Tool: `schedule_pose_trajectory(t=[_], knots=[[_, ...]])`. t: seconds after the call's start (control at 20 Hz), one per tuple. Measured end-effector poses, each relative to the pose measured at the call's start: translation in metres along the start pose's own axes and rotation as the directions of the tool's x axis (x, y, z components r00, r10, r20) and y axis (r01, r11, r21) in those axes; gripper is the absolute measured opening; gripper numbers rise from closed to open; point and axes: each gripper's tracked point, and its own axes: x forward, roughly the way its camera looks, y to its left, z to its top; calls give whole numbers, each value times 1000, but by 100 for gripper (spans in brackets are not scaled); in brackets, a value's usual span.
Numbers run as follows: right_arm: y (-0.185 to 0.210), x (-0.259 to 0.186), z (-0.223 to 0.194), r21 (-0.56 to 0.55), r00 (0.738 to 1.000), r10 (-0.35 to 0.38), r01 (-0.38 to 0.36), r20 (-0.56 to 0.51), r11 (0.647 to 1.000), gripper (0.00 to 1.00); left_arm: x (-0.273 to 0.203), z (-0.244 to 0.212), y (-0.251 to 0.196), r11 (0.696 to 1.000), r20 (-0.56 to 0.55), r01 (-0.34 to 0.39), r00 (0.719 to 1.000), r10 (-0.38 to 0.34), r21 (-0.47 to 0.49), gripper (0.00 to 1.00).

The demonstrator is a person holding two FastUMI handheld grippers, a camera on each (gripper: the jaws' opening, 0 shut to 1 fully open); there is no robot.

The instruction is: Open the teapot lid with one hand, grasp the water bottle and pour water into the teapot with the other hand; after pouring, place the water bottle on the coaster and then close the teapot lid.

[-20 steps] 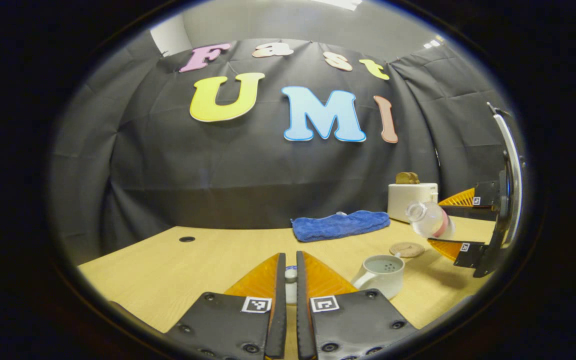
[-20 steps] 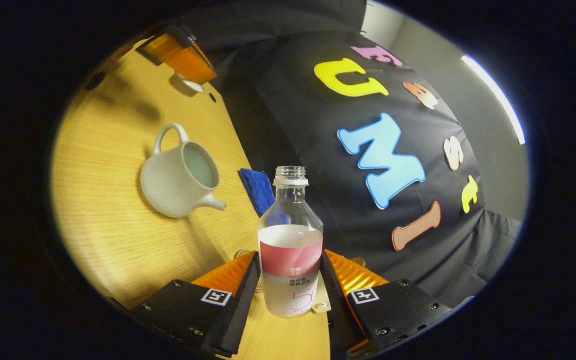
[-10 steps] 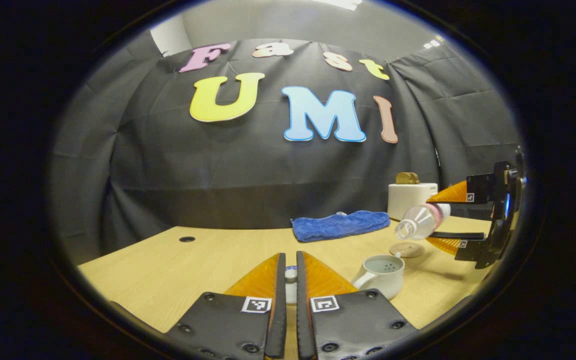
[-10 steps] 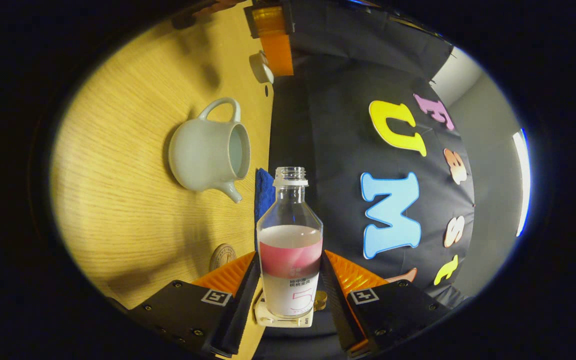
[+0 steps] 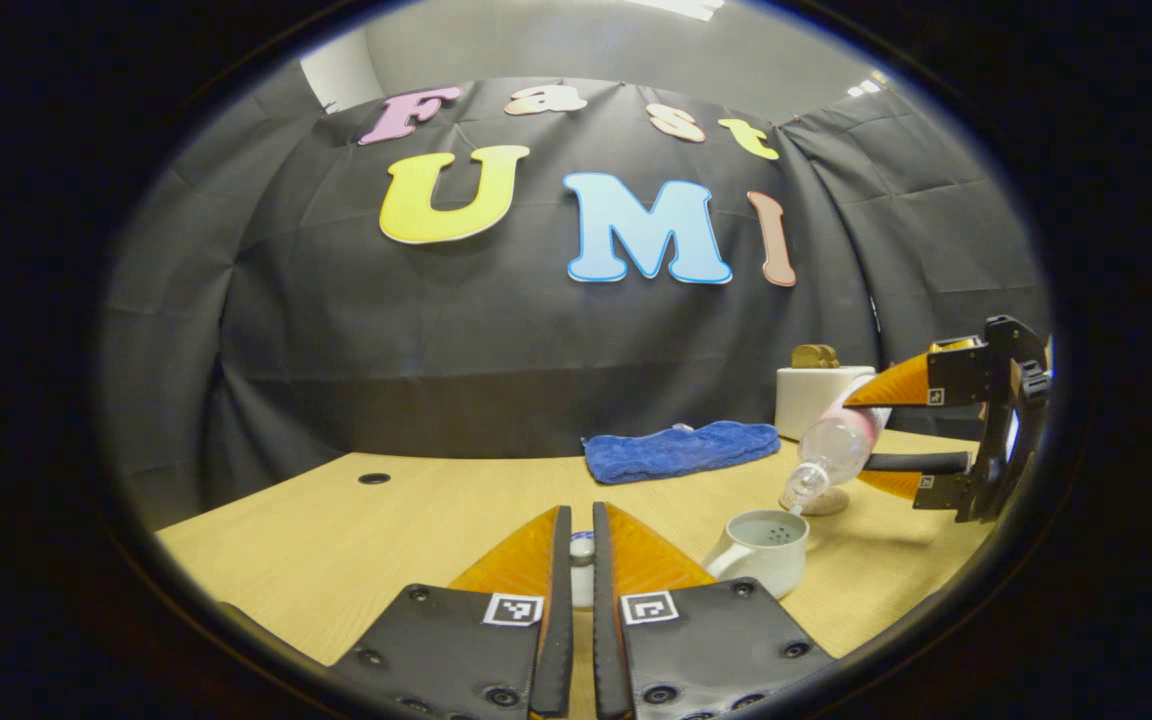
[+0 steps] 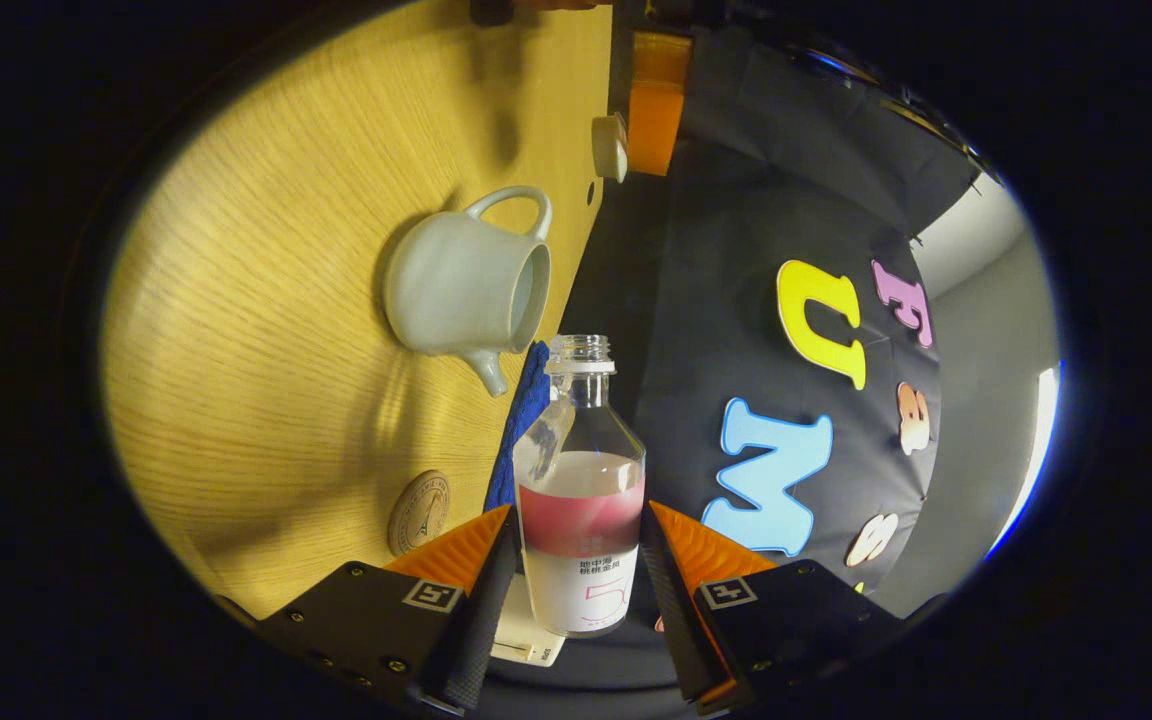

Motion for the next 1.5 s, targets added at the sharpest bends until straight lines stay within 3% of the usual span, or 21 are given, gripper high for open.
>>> schedule_pose_trajectory(t=[0.55,1.5], knots=[[-14,3,4,-217,997,-56,66,54,974,71,1,1,0,1000,0,0,1000,0,0,14],[-25,1,14,-336,985,-97,140,144,931,71,1,-1,0,1000,1,0,1000,0,0,14]])
